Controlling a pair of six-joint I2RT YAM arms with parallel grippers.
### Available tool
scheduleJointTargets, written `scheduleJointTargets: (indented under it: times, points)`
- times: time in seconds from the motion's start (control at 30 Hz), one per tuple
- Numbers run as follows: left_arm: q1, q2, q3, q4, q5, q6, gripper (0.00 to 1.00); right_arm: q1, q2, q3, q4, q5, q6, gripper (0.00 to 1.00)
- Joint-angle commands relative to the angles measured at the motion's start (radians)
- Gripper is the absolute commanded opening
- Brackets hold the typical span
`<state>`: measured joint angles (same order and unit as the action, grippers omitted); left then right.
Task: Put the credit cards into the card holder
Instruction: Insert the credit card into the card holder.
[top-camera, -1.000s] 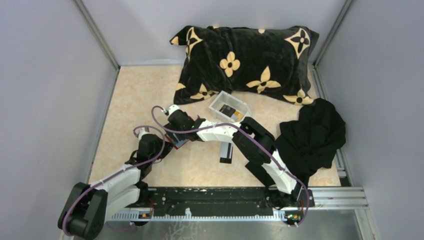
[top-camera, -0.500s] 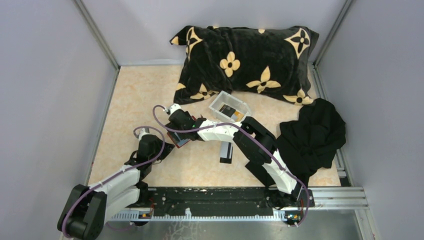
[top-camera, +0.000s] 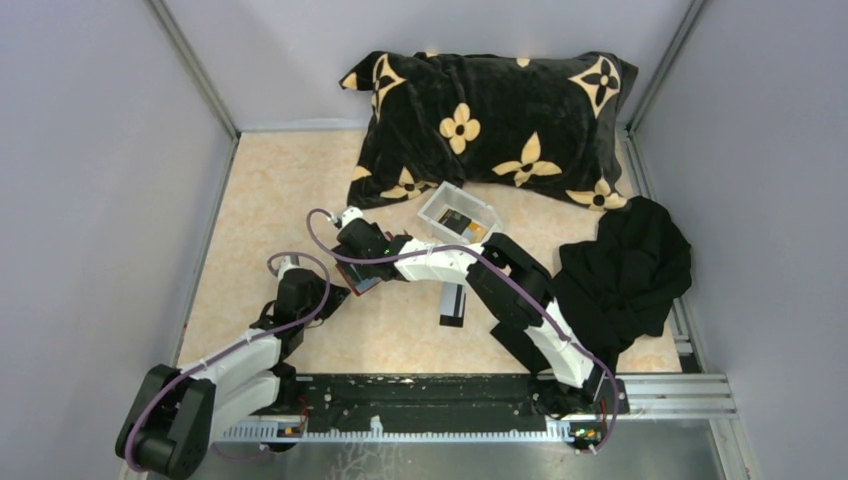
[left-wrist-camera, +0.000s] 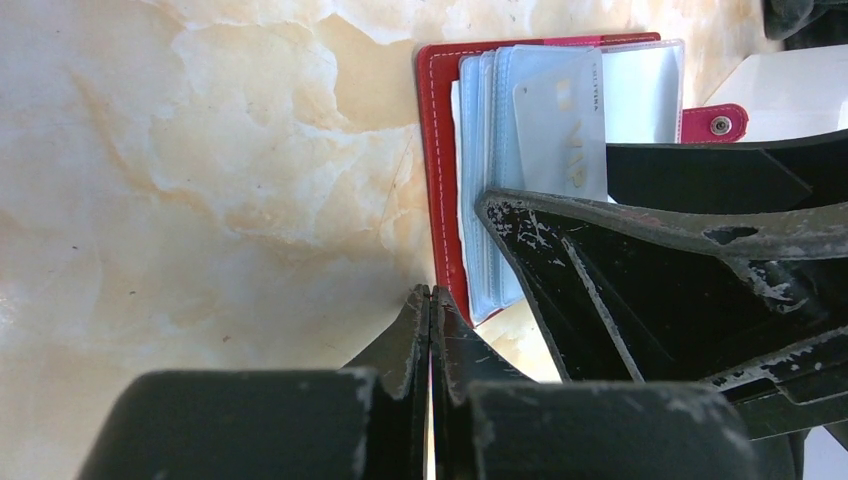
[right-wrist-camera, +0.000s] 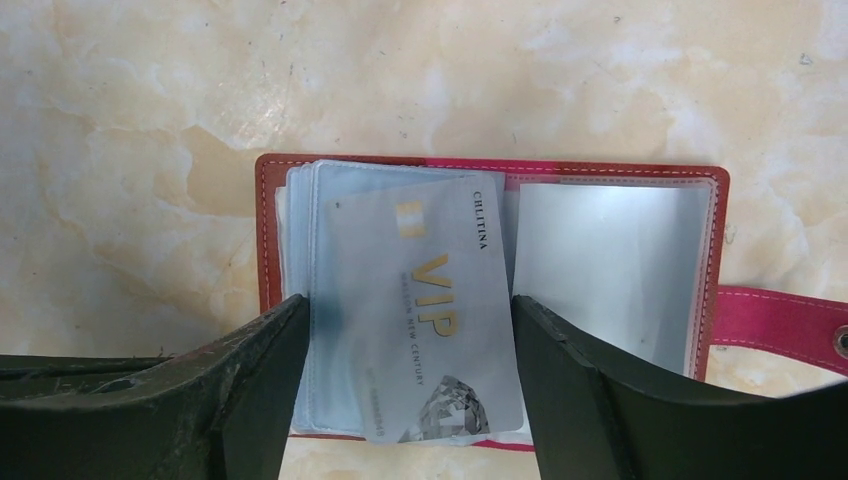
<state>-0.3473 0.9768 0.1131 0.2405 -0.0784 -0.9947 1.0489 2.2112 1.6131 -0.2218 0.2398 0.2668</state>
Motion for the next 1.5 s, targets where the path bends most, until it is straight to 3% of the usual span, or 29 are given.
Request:
scheduleJointTargets:
  times: [0.0,0.33,0.8,1.17,1.47]
  points:
    - [-0.007,0.009,-0.029,-0.043,0.011,0.008,0.00,-0.007,0.045,-0.005,-0.203,0.082,-0.001,0.75]
    - [-0.007,-0.001,-0.038,-0.045,0.012,0.007,0.00,-0.025,0.012,-0.030,-0.190,0.093,0.034,0.79]
    - [-0.007,-0.009,-0.014,-0.056,0.011,0.020,0.00,-0.126,-0.204,-0.278,0.071,-0.225,0.108,0.78]
    - [-0.011,0.026,0.032,-0.052,0.028,0.031,0.00,-0.136,-0.262,-0.291,0.078,-0.236,0.099,0.83]
    - [-0.026,0.021,0.119,-0.100,0.016,0.069,0.01,-0.189,-0.343,-0.396,0.176,-0.303,0.146,0.83]
